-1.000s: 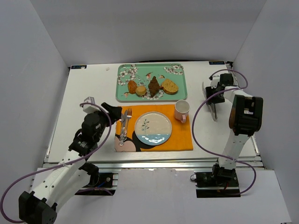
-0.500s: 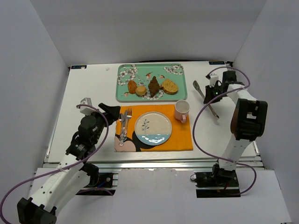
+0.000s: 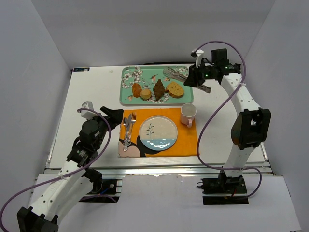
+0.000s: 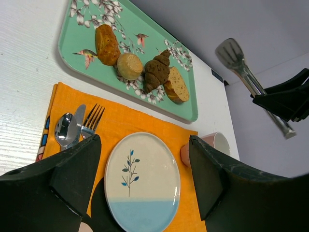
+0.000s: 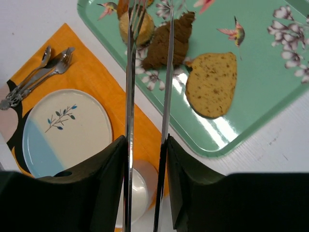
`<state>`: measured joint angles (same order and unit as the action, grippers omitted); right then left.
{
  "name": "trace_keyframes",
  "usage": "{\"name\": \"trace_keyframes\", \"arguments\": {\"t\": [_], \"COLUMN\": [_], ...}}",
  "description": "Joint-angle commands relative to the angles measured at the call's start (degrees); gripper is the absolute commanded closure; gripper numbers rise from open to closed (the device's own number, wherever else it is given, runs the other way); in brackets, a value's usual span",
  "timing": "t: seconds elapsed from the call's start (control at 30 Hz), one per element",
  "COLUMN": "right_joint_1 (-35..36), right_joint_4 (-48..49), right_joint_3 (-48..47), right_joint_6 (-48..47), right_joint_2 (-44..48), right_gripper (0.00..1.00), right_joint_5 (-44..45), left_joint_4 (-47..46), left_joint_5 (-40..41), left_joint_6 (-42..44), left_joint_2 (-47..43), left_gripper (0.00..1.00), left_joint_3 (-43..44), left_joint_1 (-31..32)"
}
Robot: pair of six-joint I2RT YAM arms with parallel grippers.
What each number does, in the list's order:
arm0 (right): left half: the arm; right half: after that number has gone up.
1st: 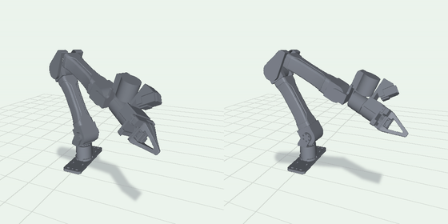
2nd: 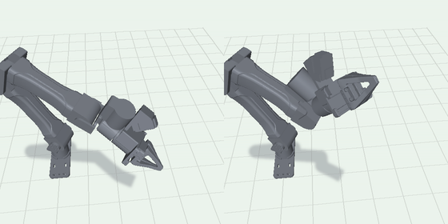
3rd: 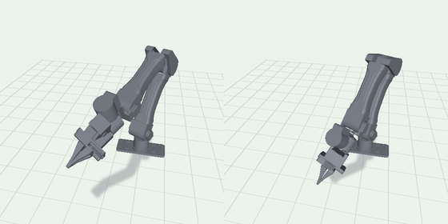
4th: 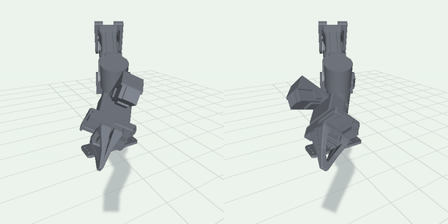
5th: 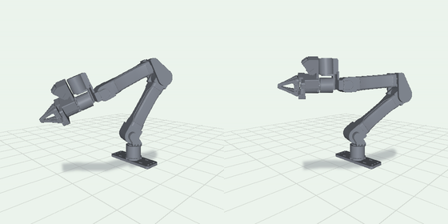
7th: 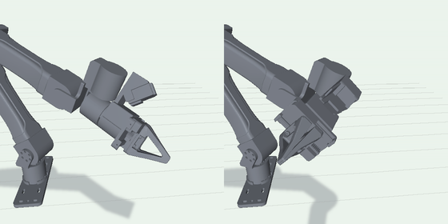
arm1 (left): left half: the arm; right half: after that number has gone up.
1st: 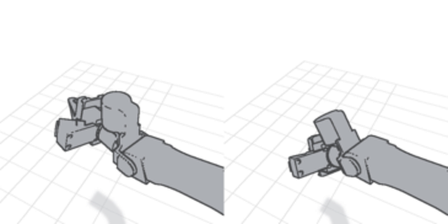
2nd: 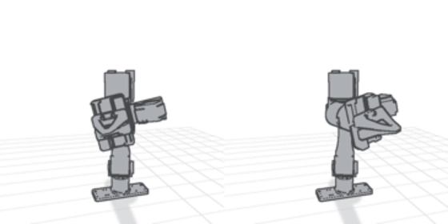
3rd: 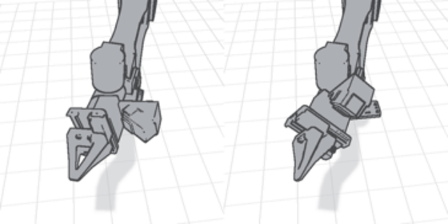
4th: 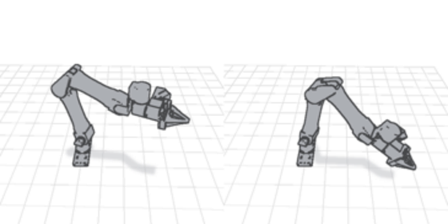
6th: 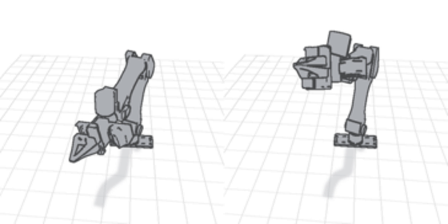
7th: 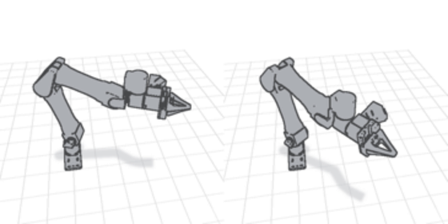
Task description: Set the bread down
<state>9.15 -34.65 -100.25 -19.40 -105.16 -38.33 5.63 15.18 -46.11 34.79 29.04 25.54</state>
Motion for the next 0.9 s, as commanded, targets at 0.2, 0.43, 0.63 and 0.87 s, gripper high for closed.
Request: {"name": "trace_keyframes", "arguments": {"t": [0.2, 0.43, 0.63, 0.87], "right_joint_1": [3.5, 4.0, 4.0, 4.0], "right_joint_4": [5.1, 7.8, 7.1, 7.8], "right_joint_3": [-3.1, -6.0, -10.2, -11.7], "right_joint_6": [13.3, 19.0, 18.9, 20.5], "right_joint_2": [-3.9, -9.0, -14.4, -17.4], "right_gripper": [0.54, 0.54, 0.53, 0.52], "right_joint_5": [-0.3, 4.0, 3.8, 2.2], "left_joint_4": [1.3, 2.4, 0.7, -0.3], "left_joint_5": [0.8, 1.3, 1.3, 1.2], "left_joint_6": [0.1, 0.0, -0.8, -0.3], "left_joint_2": [0.2, 1.5, 3.4, 6.3], "left_gripper": [0.18, 0.18, 0.18, 0.18], "left_joint_3": [2.9, 3.9, 3.7, 4.7], "left_joint_1": [-0.3, -0.3, -0.3, -0.3]}}
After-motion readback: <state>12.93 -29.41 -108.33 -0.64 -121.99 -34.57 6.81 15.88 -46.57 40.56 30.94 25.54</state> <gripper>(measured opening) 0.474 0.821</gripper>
